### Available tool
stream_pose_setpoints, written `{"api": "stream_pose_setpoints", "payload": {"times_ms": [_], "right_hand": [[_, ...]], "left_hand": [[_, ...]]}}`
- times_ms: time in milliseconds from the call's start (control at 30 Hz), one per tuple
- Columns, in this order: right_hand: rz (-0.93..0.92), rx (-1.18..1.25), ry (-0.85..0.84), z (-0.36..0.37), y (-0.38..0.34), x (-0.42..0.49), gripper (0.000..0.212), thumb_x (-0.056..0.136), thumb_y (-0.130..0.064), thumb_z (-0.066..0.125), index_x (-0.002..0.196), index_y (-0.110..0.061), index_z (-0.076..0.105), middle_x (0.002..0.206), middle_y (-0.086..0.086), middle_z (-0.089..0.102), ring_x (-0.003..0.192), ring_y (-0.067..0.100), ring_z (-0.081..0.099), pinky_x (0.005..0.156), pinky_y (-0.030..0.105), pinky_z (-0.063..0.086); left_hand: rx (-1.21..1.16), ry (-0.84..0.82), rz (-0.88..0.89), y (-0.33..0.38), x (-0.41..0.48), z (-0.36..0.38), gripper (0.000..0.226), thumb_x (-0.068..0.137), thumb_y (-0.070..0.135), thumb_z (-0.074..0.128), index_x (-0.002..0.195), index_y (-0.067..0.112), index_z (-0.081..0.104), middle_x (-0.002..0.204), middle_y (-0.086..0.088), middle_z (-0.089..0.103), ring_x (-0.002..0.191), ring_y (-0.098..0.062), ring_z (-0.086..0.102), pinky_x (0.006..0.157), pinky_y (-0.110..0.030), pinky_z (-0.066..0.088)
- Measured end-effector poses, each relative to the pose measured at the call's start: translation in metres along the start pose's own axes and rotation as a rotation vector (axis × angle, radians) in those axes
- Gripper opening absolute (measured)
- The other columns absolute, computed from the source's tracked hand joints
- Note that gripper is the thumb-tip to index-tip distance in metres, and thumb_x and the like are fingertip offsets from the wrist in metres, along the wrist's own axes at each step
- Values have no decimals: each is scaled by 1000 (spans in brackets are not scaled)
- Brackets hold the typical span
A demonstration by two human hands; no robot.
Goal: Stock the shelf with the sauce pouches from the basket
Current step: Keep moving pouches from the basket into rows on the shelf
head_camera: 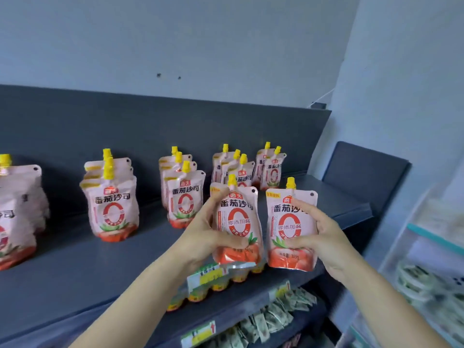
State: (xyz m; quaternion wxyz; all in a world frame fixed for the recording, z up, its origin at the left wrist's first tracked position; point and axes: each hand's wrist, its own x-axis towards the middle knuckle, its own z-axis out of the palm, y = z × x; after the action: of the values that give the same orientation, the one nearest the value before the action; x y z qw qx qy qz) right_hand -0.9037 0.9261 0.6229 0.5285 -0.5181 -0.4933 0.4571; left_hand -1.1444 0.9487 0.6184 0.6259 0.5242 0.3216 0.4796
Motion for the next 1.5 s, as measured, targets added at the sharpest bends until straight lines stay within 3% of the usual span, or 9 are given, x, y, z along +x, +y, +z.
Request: {"api": "stream_pose_setpoints", "payload": {"times_ms": [200,467,633,833,1100,1200,1300,1367,1500], "right_hand": [[-1,5,65,-63,1,107,85,57,21,78,118,-37,66,113,4,71,102,25,69,73,41,60],[50,-33,32,-140,17,216,80,61,14,81,121,-35,62,114,-3,68,105,22,65,78,45,60],[78,-61,-80,-172,32,274,77,64,12,80,120,-36,61,112,-5,66,102,20,64,72,39,60],[119,-26,-210,-190,62,320,67,69,10,77,120,-31,64,112,2,68,98,21,68,68,36,59],[104,-137,-350,-196,72,355,59,70,2,81,119,-26,63,108,2,67,88,19,69,64,28,55],[76,-228,-374,-201,70,368,69,70,0,81,130,-22,55,118,3,62,94,18,66,65,26,52],[16,-460,-308,-206,68,375,69,72,-4,81,133,-23,54,133,5,53,113,20,56,81,31,49],[-127,-638,-221,-206,63,372,62,74,-11,79,130,-22,56,140,3,49,124,20,50,91,30,41],[-356,-559,-328,-189,43,340,49,80,-28,76,126,-25,59,129,-10,54,118,7,54,93,22,40]], "left_hand": [[91,-25,-9,-25,143,32,102,55,-17,82,133,39,48,128,-4,57,110,-25,63,85,-46,58],[228,59,45,-52,255,80,103,61,-12,83,138,41,40,126,7,54,107,-14,62,80,-34,60],[338,161,115,-75,289,100,108,62,-16,80,144,38,34,133,7,50,113,-14,60,83,-36,59],[608,185,231,-114,310,116,114,66,-3,81,145,53,20,148,14,37,133,-10,45,98,-41,52],[1008,253,227,-111,299,108,118,67,9,85,140,58,6,149,24,24,137,1,31,106,-16,39],[991,310,177,-113,293,105,123,67,12,87,134,64,-2,141,40,16,134,5,32,98,-4,36],[978,311,157,-120,294,112,130,65,13,89,138,64,-6,152,24,17,141,-2,28,107,-20,40],[940,329,180,-124,296,122,131,64,8,88,143,59,-3,150,27,19,141,-1,27,109,-29,40],[641,366,236,-122,300,135,124,62,-12,82,151,39,13,145,23,33,128,2,47,91,-27,54]]}}
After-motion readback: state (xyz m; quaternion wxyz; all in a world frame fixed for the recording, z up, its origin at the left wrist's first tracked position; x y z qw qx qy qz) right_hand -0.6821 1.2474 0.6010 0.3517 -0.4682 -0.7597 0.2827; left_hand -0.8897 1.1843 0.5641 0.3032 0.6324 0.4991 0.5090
